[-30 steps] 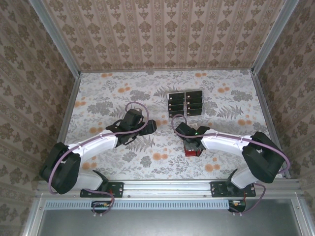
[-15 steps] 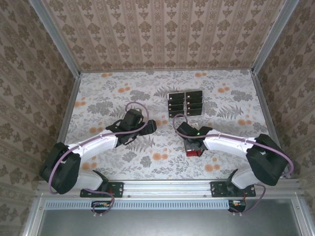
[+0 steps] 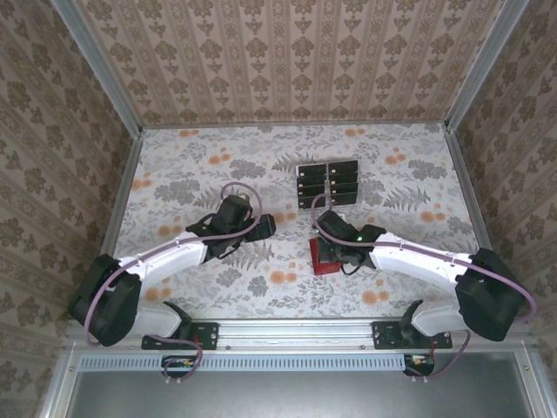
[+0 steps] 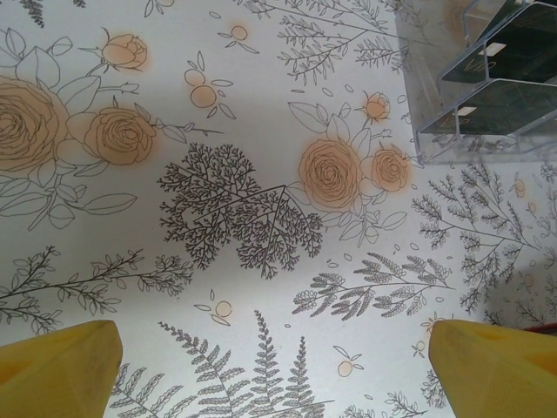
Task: Put the credit cards into the card holder
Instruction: Pick up the card holder from the bottom-center of the table.
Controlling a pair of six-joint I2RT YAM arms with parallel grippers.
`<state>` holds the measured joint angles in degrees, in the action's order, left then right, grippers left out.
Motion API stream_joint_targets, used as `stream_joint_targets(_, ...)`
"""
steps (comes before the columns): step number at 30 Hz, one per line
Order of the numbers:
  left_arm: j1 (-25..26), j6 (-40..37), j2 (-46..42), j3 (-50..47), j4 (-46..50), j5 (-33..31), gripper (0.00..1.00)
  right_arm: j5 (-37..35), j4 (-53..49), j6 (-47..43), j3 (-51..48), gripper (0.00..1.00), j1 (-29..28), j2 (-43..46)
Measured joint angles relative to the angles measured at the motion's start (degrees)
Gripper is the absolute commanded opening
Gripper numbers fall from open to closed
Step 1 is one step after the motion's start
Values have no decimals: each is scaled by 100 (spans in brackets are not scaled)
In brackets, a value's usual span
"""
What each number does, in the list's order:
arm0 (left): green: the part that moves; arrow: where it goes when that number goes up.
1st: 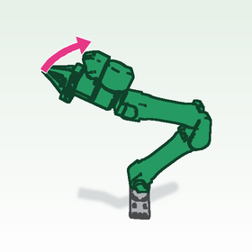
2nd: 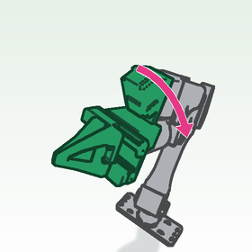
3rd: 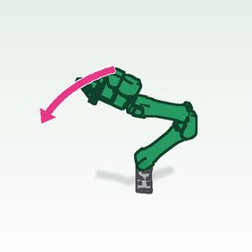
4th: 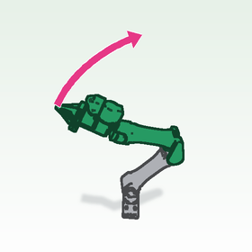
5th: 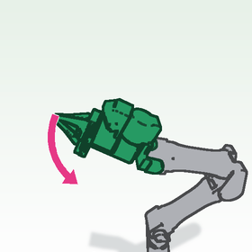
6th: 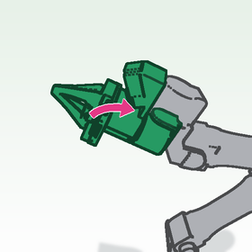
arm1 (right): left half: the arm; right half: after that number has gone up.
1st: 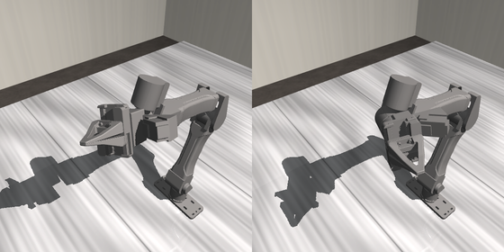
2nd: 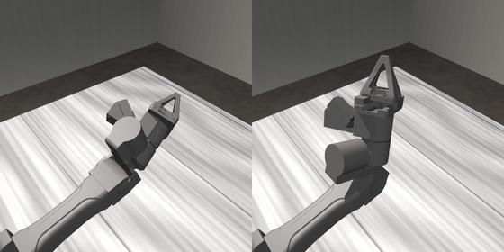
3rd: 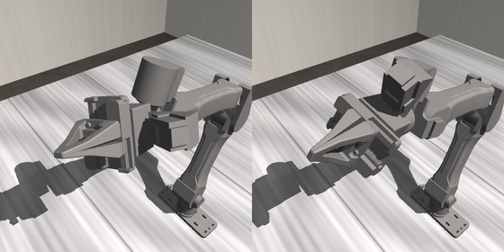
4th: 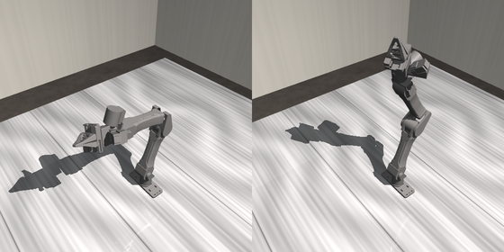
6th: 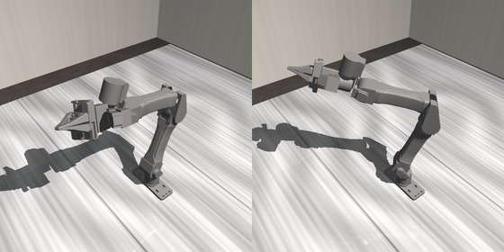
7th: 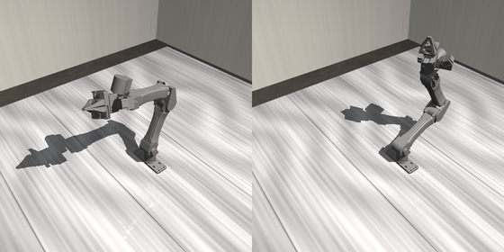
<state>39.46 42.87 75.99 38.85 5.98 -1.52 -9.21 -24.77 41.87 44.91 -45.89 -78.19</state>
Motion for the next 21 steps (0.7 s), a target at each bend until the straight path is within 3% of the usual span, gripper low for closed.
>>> stream_joint_targets(9, 0, 50, -94, -251, -221, 76, 100, 516, 549, 286, 138, 0, -166, -584)
stream_joint_targets(21, -2, 960, -490, -994, -1528, 350, 97, 717, 835, 382, 986, 0, -291, -776)
